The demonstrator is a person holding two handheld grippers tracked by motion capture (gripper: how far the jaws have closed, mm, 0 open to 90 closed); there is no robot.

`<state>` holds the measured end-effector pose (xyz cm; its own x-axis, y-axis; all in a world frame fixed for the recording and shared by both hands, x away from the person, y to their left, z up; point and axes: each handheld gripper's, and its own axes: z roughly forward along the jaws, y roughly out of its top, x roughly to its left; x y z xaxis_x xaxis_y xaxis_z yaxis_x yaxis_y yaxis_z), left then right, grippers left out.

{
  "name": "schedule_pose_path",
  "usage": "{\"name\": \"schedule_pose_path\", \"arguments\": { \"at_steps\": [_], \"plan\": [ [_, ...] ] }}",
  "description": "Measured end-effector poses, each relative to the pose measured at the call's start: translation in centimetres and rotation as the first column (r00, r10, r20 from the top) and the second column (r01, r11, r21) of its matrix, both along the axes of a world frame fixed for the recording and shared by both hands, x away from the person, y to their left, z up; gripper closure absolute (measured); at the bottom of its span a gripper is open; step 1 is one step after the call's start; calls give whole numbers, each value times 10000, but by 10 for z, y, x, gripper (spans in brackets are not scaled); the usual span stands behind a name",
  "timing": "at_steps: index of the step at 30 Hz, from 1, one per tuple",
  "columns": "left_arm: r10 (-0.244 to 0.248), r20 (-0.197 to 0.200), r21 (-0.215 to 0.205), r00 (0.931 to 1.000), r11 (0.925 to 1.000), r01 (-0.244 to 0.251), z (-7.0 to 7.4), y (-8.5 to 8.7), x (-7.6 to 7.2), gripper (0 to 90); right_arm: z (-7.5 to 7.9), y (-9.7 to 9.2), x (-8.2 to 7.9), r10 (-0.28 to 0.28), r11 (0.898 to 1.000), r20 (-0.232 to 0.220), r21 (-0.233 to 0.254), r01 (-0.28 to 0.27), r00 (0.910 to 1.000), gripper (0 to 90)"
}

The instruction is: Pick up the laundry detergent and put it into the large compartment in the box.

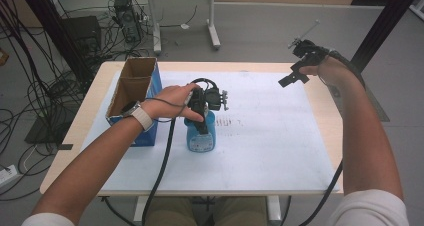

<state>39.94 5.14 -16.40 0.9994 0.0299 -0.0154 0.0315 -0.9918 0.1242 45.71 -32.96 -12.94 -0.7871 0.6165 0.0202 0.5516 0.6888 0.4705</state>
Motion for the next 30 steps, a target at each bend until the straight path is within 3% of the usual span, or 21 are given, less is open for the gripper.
{"name": "schedule_pose_path", "arguments": {
  "at_steps": [30],
  "plan": [
    [89,19,-109,10000,9999,-89,-1,3,-1,389,0,-1,-1,0,10000,9,3,0,10000,105]
  ]
}}
